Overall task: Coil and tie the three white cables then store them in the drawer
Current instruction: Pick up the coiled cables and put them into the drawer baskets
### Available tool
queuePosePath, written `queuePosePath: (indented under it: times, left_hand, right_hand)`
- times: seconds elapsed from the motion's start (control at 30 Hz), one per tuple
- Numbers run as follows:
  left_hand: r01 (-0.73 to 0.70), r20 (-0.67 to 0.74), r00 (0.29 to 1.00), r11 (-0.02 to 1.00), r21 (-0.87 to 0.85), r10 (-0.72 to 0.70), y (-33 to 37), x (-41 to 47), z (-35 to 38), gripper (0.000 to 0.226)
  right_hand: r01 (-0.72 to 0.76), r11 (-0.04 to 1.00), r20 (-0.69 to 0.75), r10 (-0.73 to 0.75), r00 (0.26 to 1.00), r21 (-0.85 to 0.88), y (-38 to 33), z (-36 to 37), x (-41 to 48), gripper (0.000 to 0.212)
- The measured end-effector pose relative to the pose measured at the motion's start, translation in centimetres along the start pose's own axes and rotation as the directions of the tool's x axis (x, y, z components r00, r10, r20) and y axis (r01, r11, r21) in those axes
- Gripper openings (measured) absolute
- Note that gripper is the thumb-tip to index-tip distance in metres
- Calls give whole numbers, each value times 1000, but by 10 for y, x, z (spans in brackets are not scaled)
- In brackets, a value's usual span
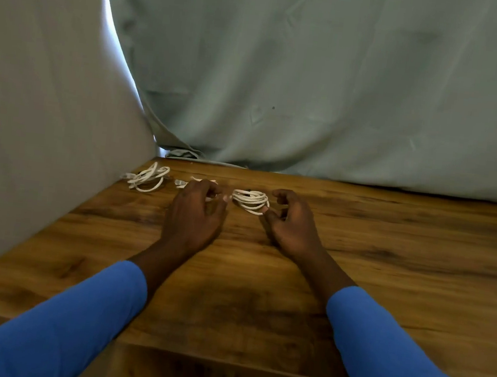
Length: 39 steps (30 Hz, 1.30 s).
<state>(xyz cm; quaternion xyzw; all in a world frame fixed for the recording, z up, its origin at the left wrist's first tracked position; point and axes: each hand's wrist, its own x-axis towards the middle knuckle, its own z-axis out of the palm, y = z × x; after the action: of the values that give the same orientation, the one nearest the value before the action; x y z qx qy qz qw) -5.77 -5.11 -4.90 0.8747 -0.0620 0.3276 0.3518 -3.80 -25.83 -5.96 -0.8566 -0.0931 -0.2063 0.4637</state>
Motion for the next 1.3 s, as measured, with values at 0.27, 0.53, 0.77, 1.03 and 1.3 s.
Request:
queuePosePath:
  times: [0.27,0.53,0.77,1.03,1.3]
  left_hand:
    - [68,131,987,979,194,-95,-7,-20,-34,60]
    - [-19,286,955,944,329,-81,-46,28,-26,98]
    - [-39,369,929,978,204,-40,-67,53,-13,96]
    - [-123,321,947,955,269,31,-69,55,-7,51]
    - [-123,209,969,990,-69,135,-42,23,-30,47]
  right_hand:
    - [186,902,87,-165,982,-389,-17,4,-19,63]
    - [76,881,108,-29,994,-468,-20,8,-15,91]
    - [11,758,79,54,995,-653,-22,24,4,95]
    - [-32,714,-23,23,999,-700,-15,30,7,54]
    - [-90,984,-283,42,958,-157,-46,13,-53,35]
